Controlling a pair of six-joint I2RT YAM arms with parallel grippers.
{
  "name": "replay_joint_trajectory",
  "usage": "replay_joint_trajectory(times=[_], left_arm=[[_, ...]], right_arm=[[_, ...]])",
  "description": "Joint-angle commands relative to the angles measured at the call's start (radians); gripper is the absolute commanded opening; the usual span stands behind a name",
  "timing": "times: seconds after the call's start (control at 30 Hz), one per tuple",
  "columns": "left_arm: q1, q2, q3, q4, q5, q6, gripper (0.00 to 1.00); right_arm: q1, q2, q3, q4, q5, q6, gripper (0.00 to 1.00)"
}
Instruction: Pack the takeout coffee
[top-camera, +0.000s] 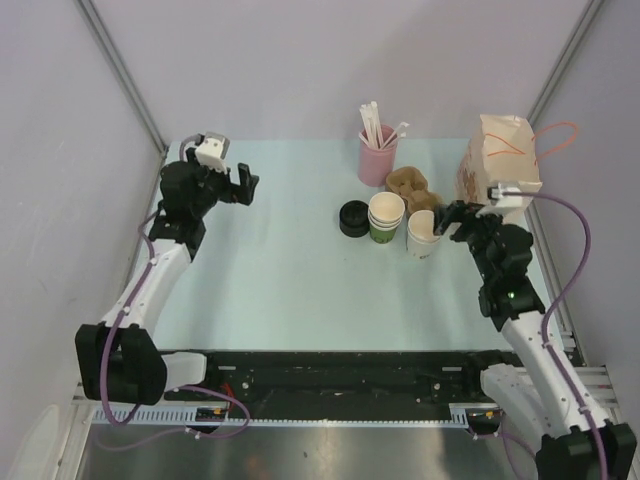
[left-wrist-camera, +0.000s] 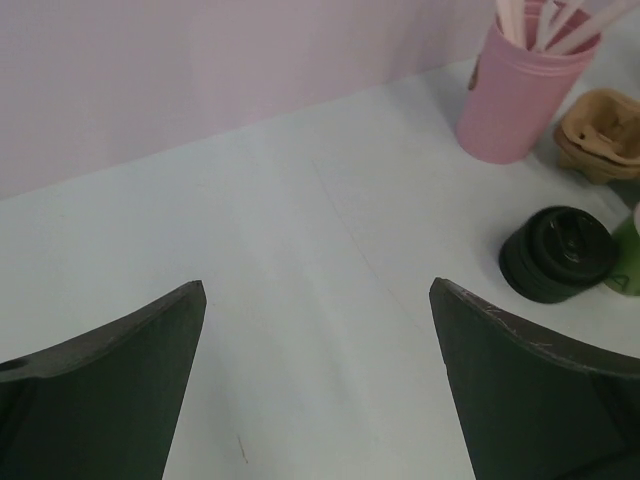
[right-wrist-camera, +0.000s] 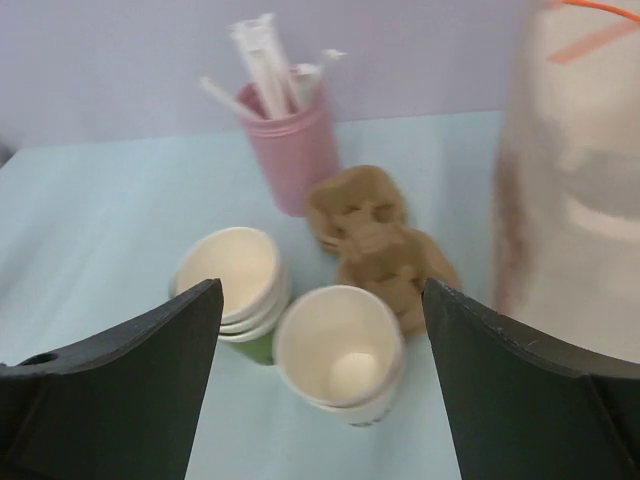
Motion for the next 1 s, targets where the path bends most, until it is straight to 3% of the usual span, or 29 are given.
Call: replay_joint_trajectory(times=[0.0,0.17,0.27,0.3,0.37,0.5,0.6,0.77,0.97], left_arm=[[-0.058,-0.033,0.109,-0.417,0.110,0.109,1.00],[-0.108,-0.048,0.160,-0.581,0.066,0.175,0.98],[-0.109,-0.059,0.160,-0.621,0.046,0.188,0.98],[-0.111,-0.060,0.154,-0.624,0.037,0.188,0.97],[-0.111,-0.068,0.148,-0.629,0.029,0.189,0.97],[-0.112,-0.068,0.136,-0.630,0.030,0.186,0.97],[-0.114,-0.062,0.139,-0.630,0.030,0.182,0.96],[-0.123,-0.057,0.139,-0.630,0.033,0.180,0.96],[-0.129,-0.056,0.140,-0.630,0.033,0.180,0.96]], right_arm=[[0.228,0.152,0.302,-0.335,-0.019,-0.129,0.86],[0.388,0.486,0.602,-0.574,0.081,-0.199,0.84],[0.400,0.584,0.721,-0.663,0.049,-0.190,0.70],[0.401,0.629,0.741,-0.676,0.052,-0.202,0.59],[0.405,0.673,0.794,-0.703,0.062,-0.210,0.50],[0.407,0.763,0.846,-0.728,0.053,-0.209,0.56],[0.413,0.814,0.886,-0.762,0.062,-0.230,0.49],[0.423,0.907,0.936,-0.780,0.061,-0.268,0.50],[0.440,1.028,1.036,-0.840,0.104,-0.285,0.42]])
